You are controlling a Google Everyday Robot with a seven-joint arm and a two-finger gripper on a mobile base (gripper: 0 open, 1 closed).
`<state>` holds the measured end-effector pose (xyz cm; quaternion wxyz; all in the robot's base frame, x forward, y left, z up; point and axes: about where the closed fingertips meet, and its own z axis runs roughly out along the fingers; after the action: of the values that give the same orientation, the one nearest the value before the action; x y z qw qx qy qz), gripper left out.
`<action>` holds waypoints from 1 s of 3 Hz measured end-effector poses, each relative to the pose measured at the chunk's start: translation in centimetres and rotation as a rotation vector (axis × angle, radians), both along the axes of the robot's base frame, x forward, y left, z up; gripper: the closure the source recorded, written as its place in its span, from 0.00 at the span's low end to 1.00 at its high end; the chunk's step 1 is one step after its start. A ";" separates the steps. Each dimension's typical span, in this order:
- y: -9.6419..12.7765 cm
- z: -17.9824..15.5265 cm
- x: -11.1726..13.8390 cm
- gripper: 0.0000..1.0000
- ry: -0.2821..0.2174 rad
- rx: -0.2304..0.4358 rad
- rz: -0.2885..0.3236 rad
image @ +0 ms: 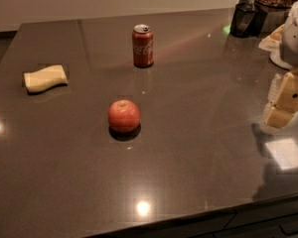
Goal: Move apple near sponge
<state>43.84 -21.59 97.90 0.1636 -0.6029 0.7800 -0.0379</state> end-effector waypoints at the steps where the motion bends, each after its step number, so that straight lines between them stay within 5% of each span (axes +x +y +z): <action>1: 0.0 0.0 0.0 0.00 0.000 0.000 0.000; 3: 4.9 -0.3 2.6 0.00 0.000 0.072 0.076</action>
Offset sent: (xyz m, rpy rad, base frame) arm 0.0221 0.0371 -0.0024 0.0404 0.0213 0.0533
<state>46.46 -16.70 97.59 0.1866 -0.6259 0.7572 -0.0034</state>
